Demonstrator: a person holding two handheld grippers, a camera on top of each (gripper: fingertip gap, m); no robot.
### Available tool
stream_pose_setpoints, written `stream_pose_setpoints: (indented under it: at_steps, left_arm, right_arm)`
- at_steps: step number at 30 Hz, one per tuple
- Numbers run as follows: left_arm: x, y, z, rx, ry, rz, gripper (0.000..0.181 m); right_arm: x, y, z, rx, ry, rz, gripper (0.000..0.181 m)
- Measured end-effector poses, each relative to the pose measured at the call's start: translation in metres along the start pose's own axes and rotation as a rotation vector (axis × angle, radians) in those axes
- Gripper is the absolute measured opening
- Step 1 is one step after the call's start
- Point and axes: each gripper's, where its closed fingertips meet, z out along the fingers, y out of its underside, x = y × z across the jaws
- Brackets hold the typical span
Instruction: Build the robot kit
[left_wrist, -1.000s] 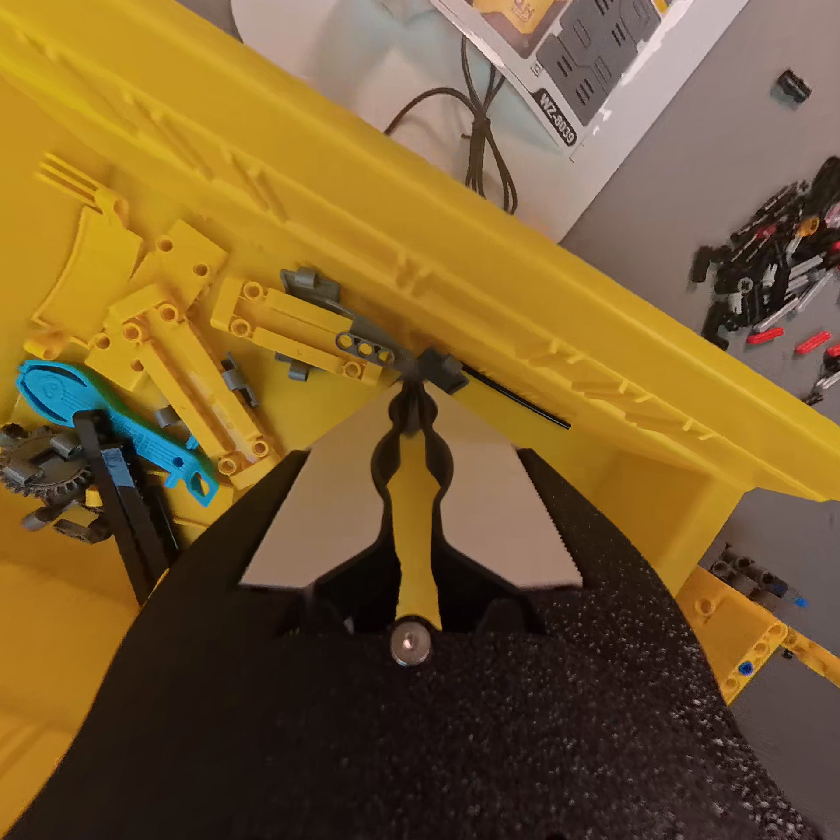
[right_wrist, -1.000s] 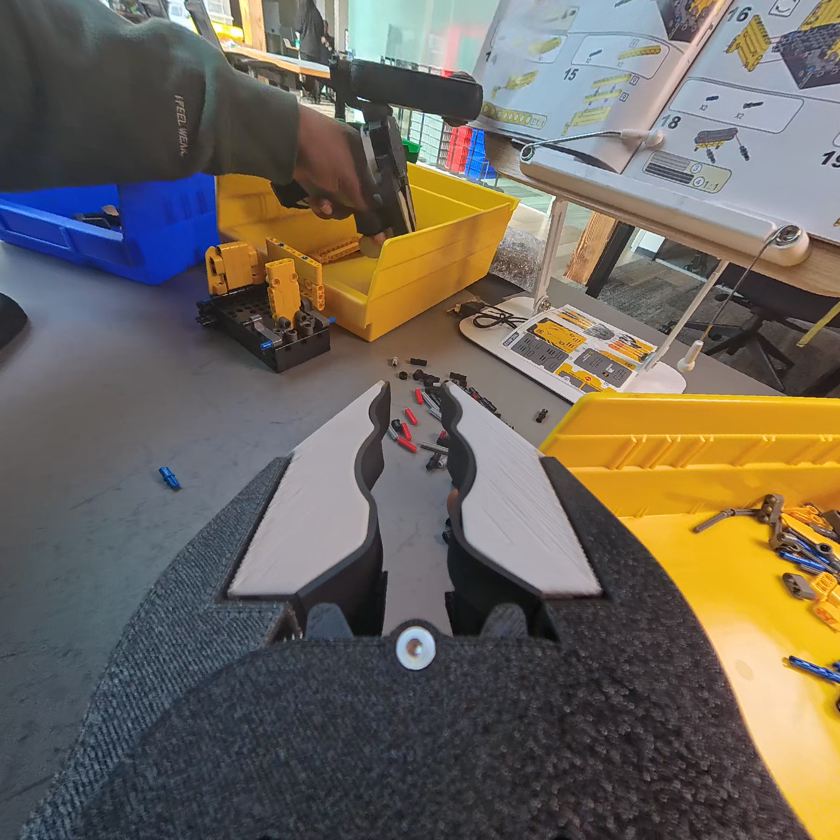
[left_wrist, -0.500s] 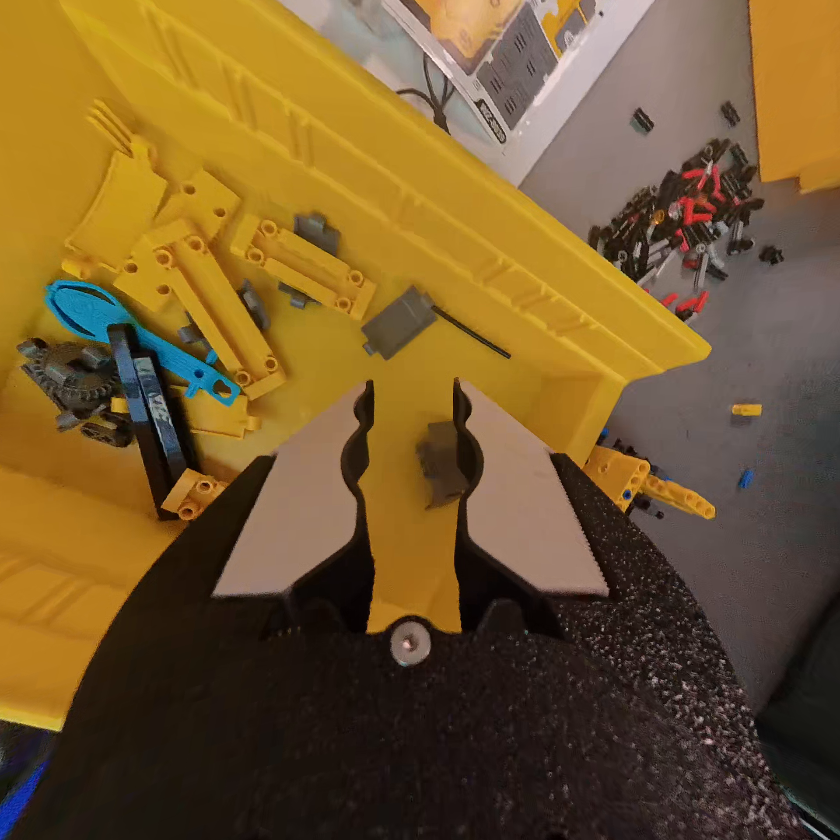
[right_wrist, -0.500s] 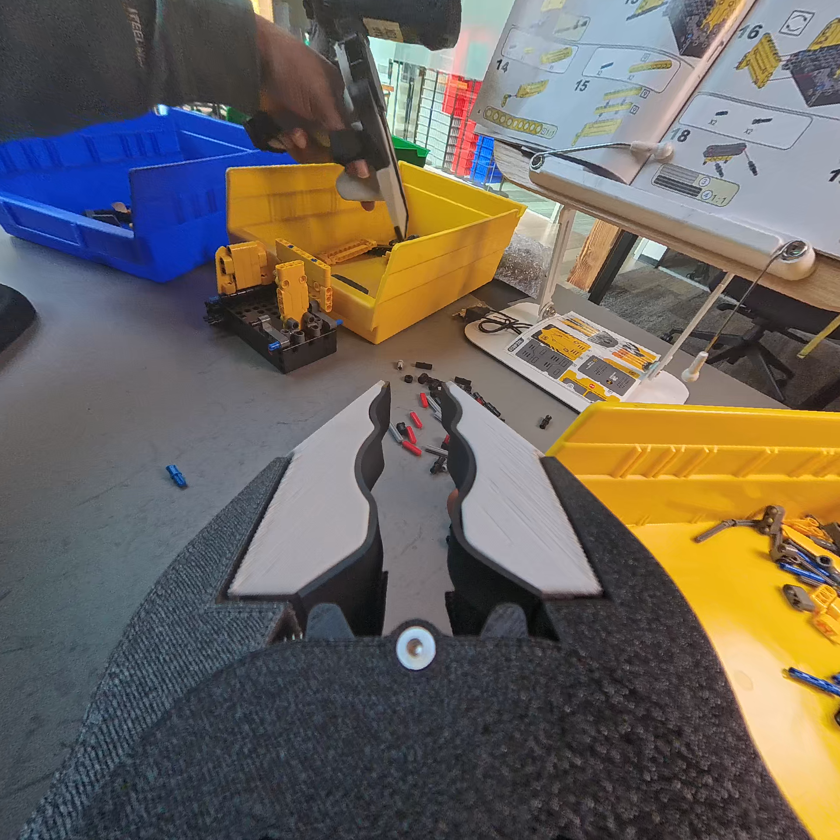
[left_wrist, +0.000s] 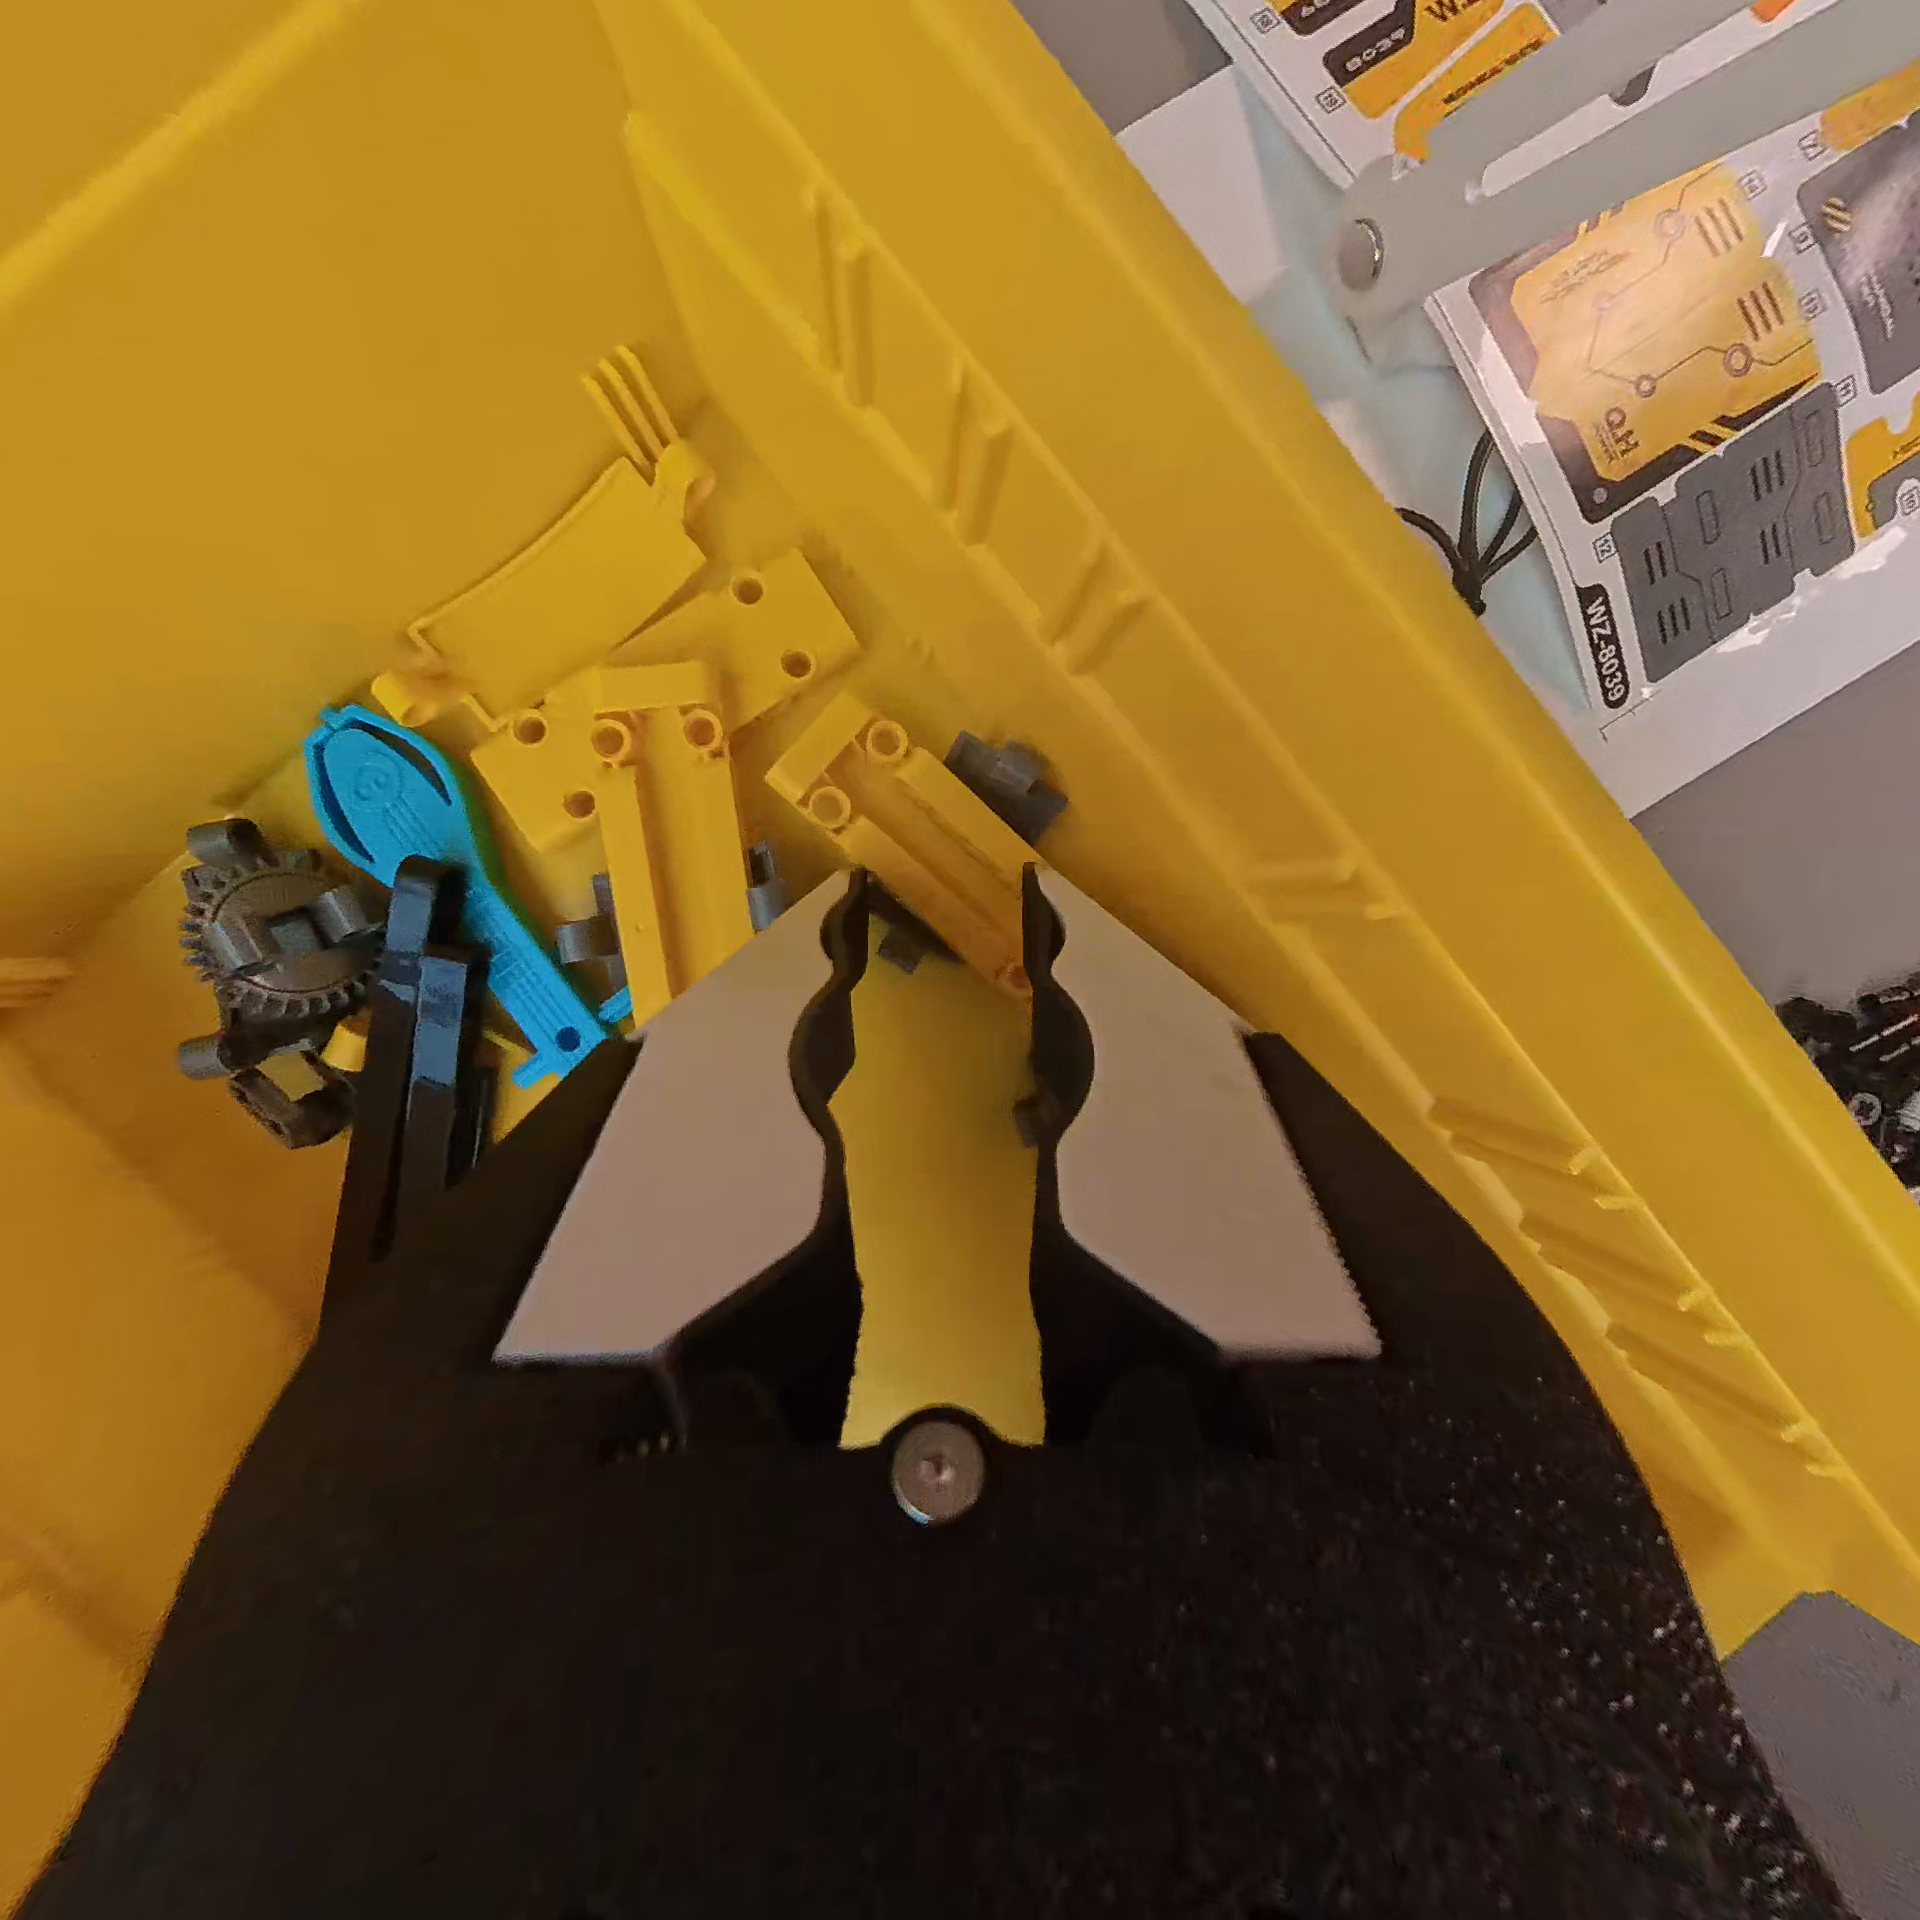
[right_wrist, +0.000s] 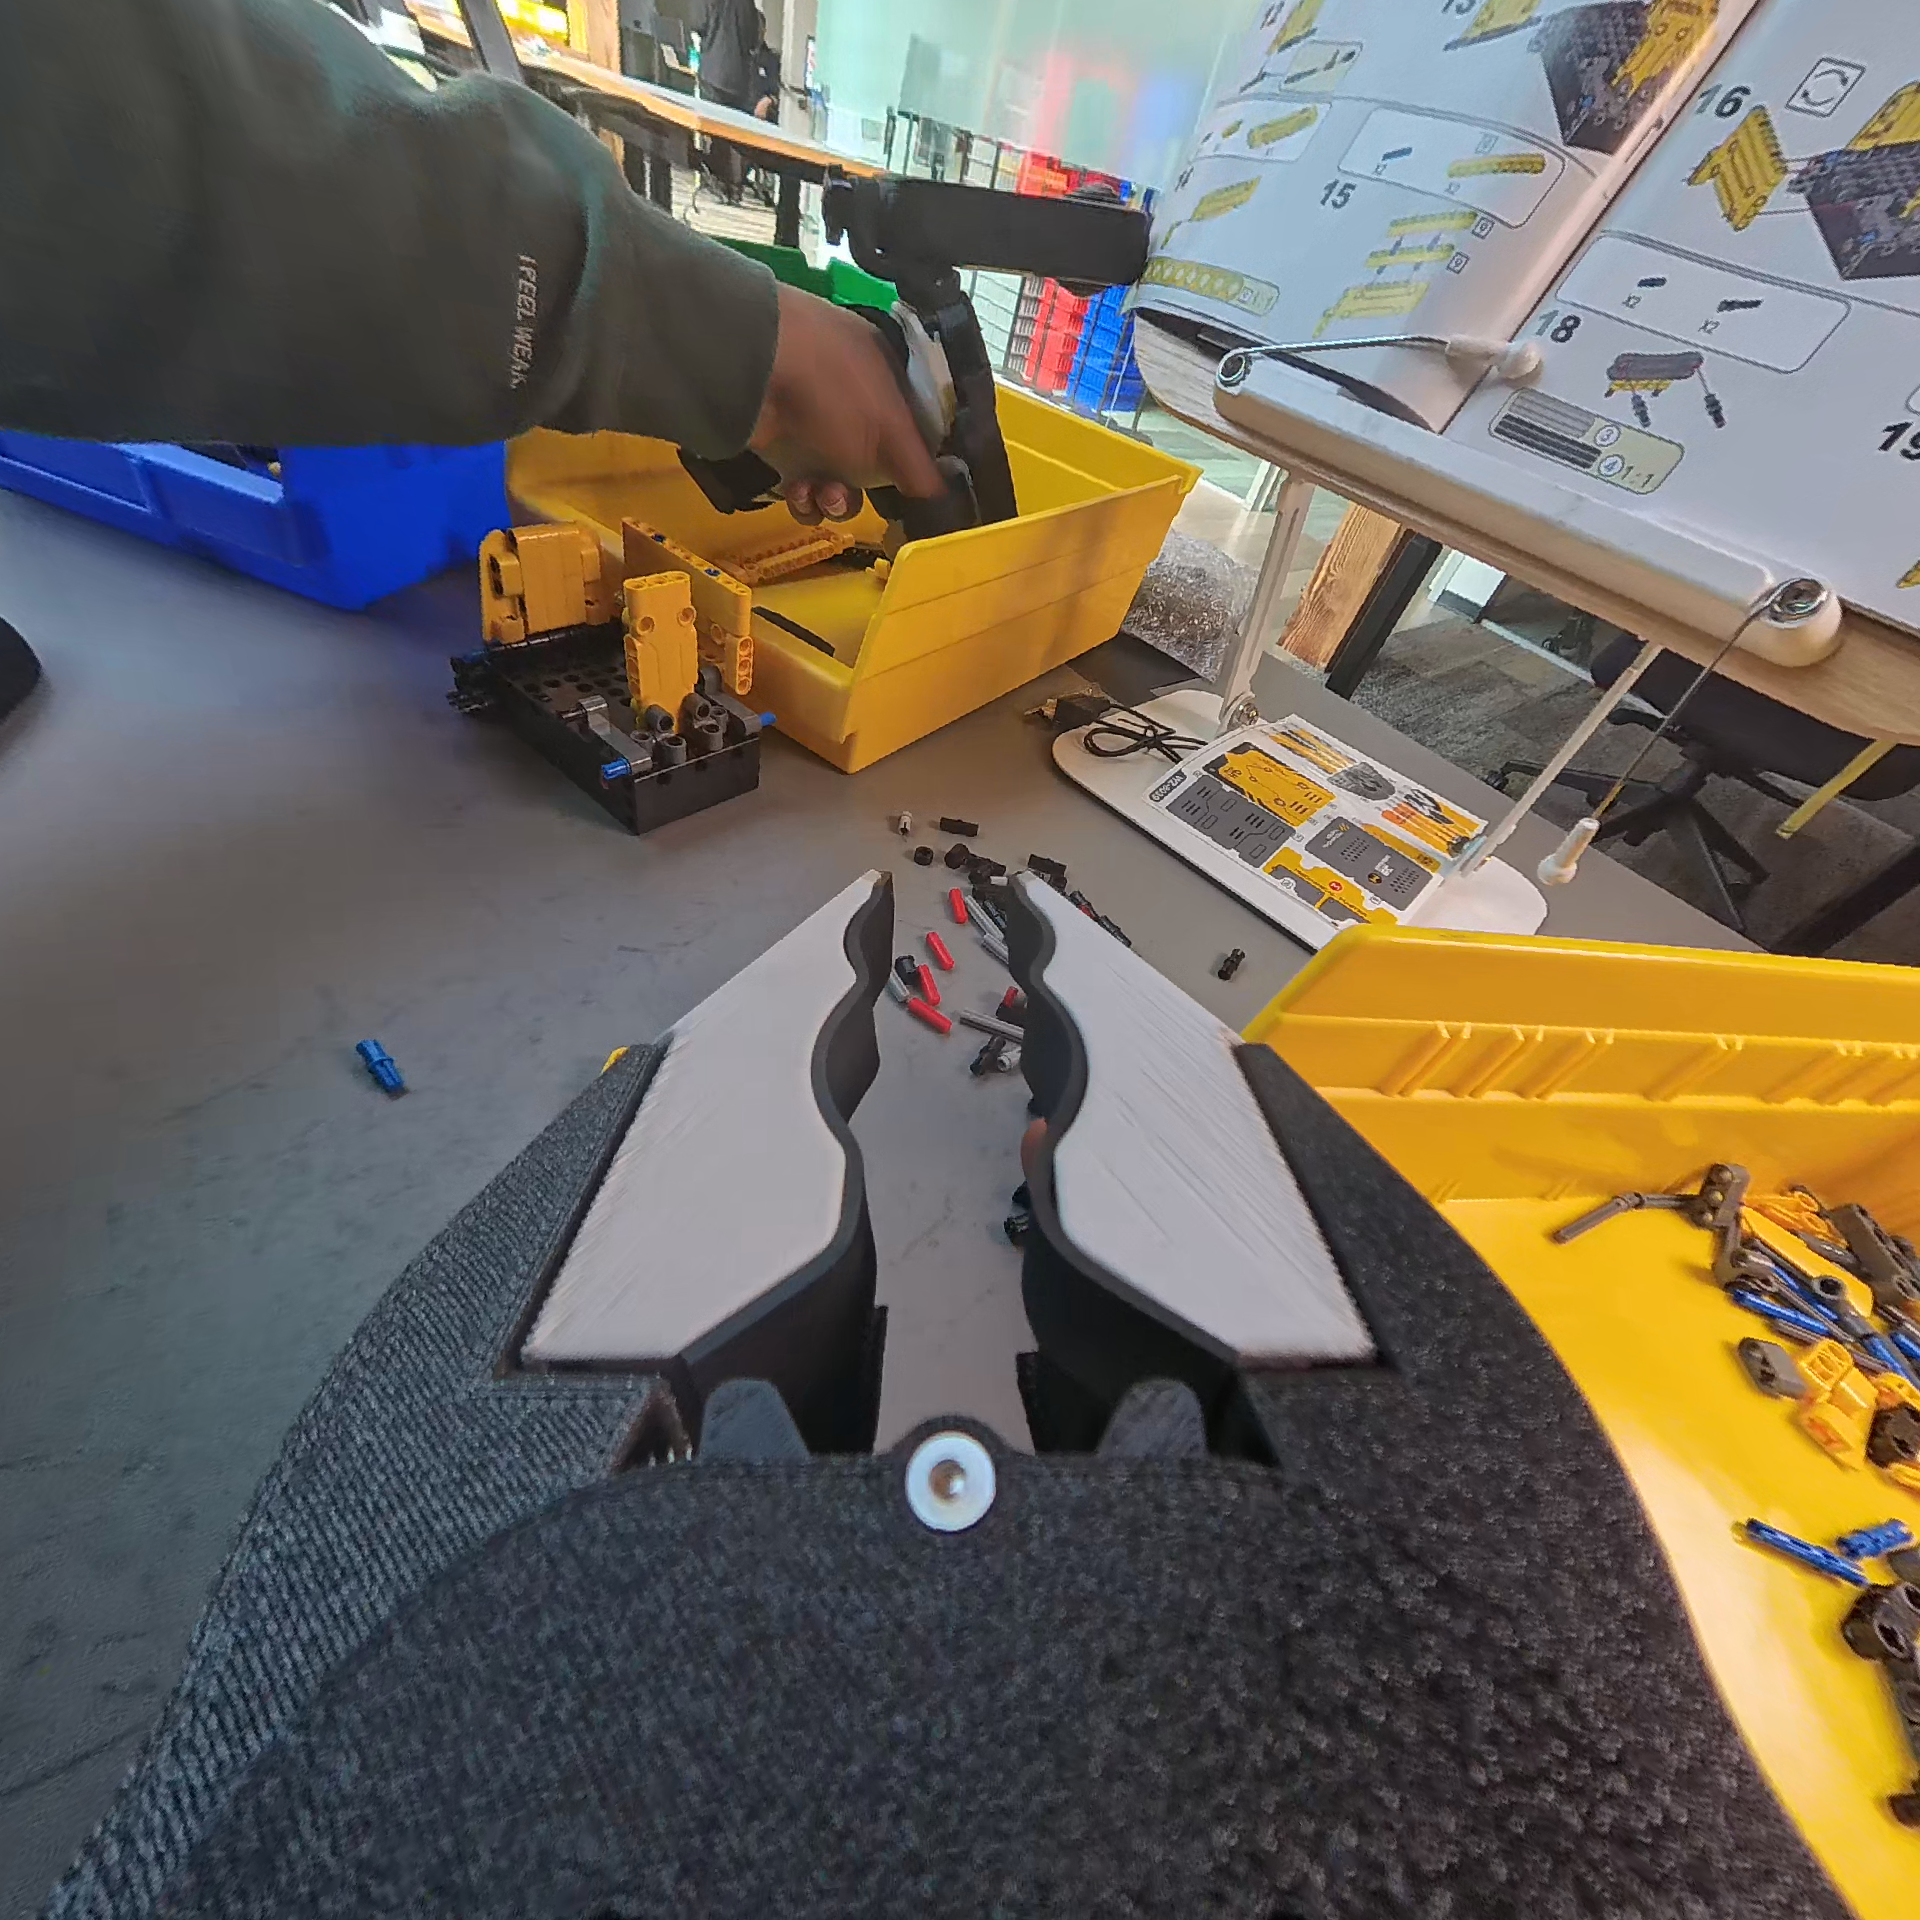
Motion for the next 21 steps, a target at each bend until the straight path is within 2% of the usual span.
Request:
stream_pose_setpoints:
  at_steps: [8,10,16,21]
  left_arm:
    - [0.007,0.009,-0.003,-0.025,0.056,-0.016,0.026]
    - [0.007,0.013,-0.005,-0.03,0.06,-0.01,0.007]
    - [0.009,0.024,-0.012,-0.049,0.039,0.072,0.005]
    - [0.011,0.015,-0.042,0.022,0.064,0.105,0.005]
  right_arm:
    - [-0.003,0.0,0.001,-0.003,-0.004,-0.01,0.02]
    - [-0.003,0.0,0.0,-0.005,0.001,-0.014,0.02]
    - [-0.003,0.001,0.001,-0.009,0.004,-0.018,0.019]
    - [-0.003,0.001,0.0,-0.011,0.015,-0.039,0.018]
